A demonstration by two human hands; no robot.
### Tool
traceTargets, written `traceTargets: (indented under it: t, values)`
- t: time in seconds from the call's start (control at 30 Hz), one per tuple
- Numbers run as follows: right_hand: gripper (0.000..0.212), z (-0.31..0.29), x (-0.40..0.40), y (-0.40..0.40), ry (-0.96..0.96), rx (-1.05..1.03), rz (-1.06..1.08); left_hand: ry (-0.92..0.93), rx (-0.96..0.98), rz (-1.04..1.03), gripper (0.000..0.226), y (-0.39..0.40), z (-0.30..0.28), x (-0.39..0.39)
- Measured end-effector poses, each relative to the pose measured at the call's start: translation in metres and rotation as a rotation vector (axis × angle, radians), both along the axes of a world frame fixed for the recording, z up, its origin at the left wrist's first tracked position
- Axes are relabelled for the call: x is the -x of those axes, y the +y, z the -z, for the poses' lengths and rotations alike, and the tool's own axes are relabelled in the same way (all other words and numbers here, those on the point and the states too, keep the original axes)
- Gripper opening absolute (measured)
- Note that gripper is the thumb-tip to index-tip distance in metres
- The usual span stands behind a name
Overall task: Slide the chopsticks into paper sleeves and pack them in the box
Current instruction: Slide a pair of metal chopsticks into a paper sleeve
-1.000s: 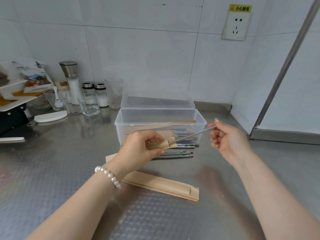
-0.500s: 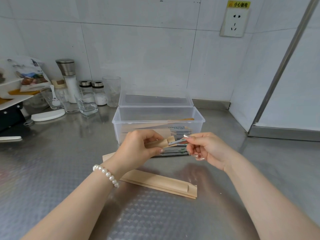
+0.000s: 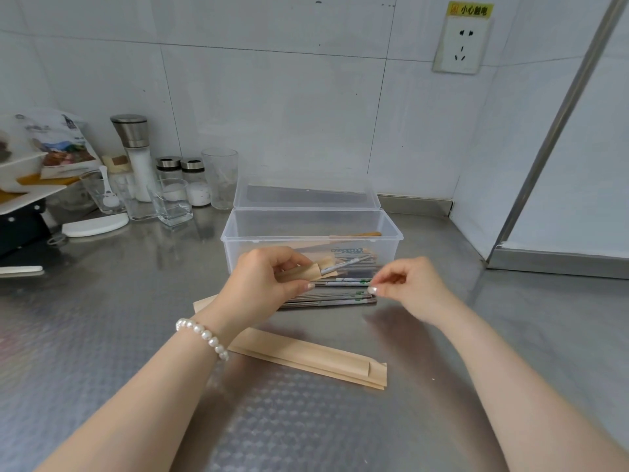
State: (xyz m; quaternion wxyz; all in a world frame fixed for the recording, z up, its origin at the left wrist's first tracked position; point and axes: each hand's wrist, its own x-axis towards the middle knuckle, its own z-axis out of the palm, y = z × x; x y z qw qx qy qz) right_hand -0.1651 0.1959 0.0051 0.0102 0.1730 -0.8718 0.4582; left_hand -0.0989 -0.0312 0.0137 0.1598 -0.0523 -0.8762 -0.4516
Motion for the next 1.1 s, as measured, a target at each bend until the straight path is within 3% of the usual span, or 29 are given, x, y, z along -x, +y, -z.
traceTargets:
  t: [0.1,0.17,0.5,0.63,0.77,0.93,1.1]
  values:
    - [0.018,0.009,0.001,-0.005,-0.016,-0.205,-0.044,-0.014,0.018,-0.004,0.028,0.001,0.0,0.0]
    - [0.01,0.011,0.003,-0.007,-0.003,-0.209,-0.041,-0.017,0.025,0.002,0.028,0.002,0.0,0.0]
    - [0.009,0.01,0.004,-0.002,-0.041,-0.211,-0.056,-0.015,0.044,0.003,0.027,0.002,0.001,0.001]
    - [0.021,0.012,0.006,-0.002,-0.009,-0.199,-0.059,-0.022,0.041,0.006,0.026,0.001,0.002,0.001]
    - [0.019,0.001,0.007,0.005,-0.004,0.133,-0.003,-0.014,0.027,0.004,0.026,0.002,-0.001,0.0]
    - [0.022,-0.02,0.012,0.024,-0.112,0.949,0.138,-0.004,0.048,-0.003,0.03,0.002,-0.001,-0.001]
    - [0.029,-0.024,0.018,0.045,-0.118,1.233,0.285,-0.004,0.084,-0.011,0.03,0.002,-0.001,-0.001]
